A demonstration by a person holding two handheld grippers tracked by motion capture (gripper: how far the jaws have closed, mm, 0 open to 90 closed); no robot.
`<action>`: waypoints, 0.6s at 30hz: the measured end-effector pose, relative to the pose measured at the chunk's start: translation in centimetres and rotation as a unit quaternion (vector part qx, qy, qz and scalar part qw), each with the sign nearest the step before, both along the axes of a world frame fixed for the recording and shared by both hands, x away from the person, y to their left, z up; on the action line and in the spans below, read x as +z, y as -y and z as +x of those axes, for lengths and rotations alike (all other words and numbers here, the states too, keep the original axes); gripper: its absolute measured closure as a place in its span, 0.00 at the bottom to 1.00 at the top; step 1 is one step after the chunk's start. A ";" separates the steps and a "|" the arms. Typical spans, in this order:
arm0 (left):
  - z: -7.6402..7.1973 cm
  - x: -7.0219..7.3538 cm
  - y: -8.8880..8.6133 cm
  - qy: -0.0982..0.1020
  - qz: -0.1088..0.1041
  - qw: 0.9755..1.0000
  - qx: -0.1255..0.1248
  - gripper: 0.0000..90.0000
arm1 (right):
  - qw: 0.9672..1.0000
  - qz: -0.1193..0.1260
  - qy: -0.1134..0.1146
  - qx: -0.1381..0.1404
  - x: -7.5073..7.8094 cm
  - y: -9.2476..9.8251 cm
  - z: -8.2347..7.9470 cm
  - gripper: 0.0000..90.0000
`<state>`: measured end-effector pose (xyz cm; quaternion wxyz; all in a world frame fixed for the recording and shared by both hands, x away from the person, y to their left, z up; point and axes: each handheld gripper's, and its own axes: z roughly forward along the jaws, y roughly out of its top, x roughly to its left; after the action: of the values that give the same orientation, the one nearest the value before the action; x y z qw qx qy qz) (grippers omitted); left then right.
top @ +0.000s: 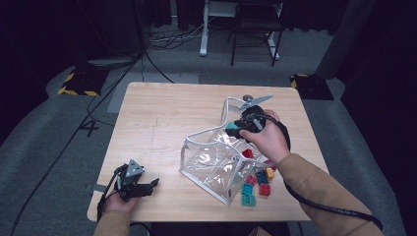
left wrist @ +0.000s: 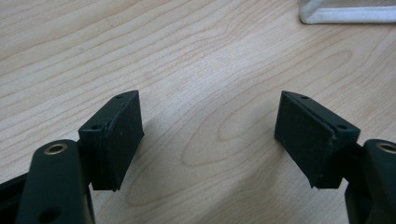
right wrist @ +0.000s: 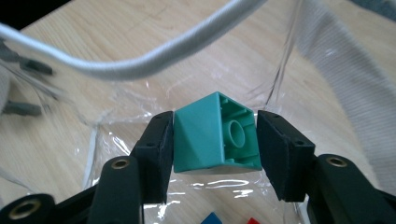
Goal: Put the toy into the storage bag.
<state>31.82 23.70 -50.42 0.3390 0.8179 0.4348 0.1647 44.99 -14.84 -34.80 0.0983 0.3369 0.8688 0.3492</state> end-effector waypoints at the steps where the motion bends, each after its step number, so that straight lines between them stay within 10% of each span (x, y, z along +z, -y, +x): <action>1: 0.0 0.0 0.0 0.000 0.000 1.000 0.000 0.27 | 1.000 -0.004 -0.003 0.003 -0.3 -0.2 0.0 0.54; 18: 0.0 0.0 0.0 -0.001 0.000 1.000 0.000 0.26 | 0.997 -0.053 -0.046 0.041 -2.3 -1.3 0.1 0.43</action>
<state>31.82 23.71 -50.40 0.3385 0.8181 0.4352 0.1634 45.10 -13.49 -37.13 0.0611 0.3112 0.9027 0.2909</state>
